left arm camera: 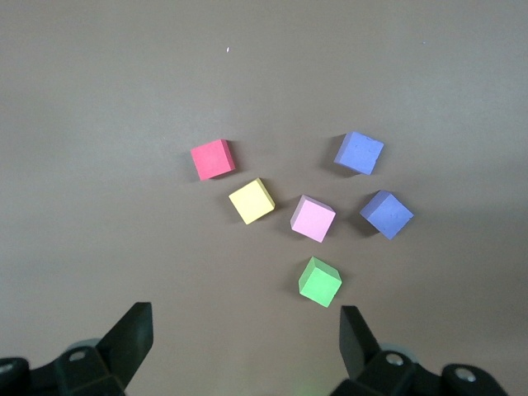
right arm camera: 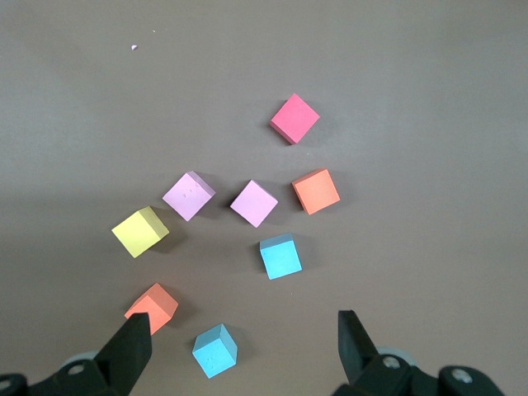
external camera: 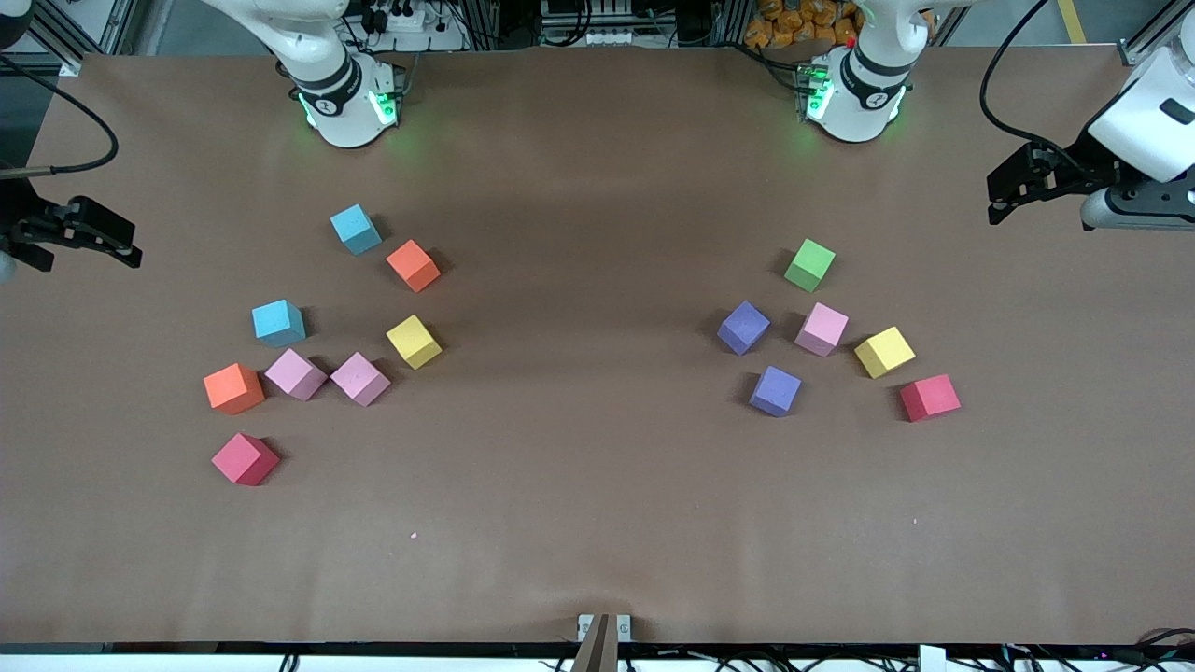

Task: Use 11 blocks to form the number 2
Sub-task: 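Move the left and right grippers toward their nearby cube groups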

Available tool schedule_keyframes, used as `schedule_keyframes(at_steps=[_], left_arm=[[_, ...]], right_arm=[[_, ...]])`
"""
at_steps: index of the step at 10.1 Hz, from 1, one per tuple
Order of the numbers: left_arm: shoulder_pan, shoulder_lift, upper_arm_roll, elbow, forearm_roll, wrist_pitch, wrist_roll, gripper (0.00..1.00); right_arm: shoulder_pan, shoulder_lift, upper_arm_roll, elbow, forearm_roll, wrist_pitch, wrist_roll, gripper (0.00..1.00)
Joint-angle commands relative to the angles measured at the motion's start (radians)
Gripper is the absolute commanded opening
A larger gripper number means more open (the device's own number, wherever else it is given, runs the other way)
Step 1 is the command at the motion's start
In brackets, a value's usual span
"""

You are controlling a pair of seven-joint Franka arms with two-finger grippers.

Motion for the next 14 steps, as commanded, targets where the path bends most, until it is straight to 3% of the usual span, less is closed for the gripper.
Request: schedule_keyframes(at_steps=[1,7,9,14], left_arm=[[0.005,0.005,0.002,0.02,-0.027,-0.019,0.013,1.0],[0.035,0.04,0.012,0.008,-0.045,-0.019,-0.053,1.0],[0.062,0.072,0.013,-0.076,-0.045,-0.001,-0.055,1.0],[0.083,0.086,0.009,-0.409,-0.038,0.33,-0.136,1.0]], right_arm=[[-0.046,-0.016,0.01,-0.006,0.027,-0.01,0.005,1.0],[-0.044,-0.017,0.015,-0.01,0.015,-0.011,0.012,1.0],[-0.044,-0.019,0.015,-0.016,0.016,-0.01,0.014,1.0],[-0.041,-0.01,0.016,-0.019,0.027,-0.01,0.012,1.0]])
